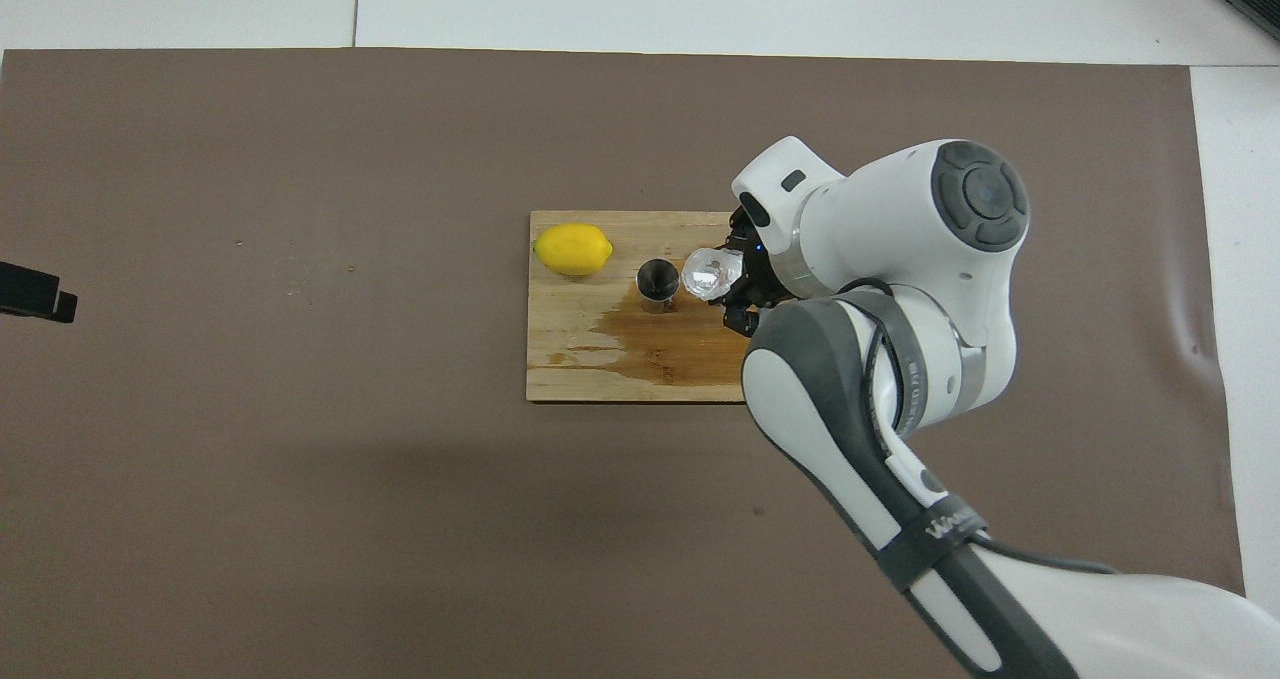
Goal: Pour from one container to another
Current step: 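Lift the white cup with the right gripper over the metal cup, then tilt the white cup with the right gripper into the metal cup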
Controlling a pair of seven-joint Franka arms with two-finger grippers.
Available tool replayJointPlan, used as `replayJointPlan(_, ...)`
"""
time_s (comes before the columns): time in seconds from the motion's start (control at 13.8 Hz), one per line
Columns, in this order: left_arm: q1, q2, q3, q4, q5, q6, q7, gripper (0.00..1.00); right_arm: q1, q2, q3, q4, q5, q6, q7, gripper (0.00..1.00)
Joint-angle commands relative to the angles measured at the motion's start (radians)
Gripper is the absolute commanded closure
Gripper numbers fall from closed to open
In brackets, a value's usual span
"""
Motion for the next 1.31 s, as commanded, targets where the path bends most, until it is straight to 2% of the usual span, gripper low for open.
replayJointPlan(0.0, -0.009, -0.014, 0.006, -0.015, 0.007, -0.007, 0.000, 0.00, 0.021, 0.009, 0.000, 0.016, -0.106, 0.012, 0.039, 0.77)
replayJointPlan(0.22, -0.009, -0.014, 0.006, -0.015, 0.007, -0.007, 0.000, 0.00, 0.046, 0.007, 0.000, 0.016, -0.203, 0.011, 0.042, 0.78)
replayJointPlan(1.23, -0.009, -0.014, 0.006, -0.015, 0.007, -0.007, 0.000, 0.00, 0.064, 0.012, 0.004, 0.048, -0.359, 0.025, 0.113, 0.81)
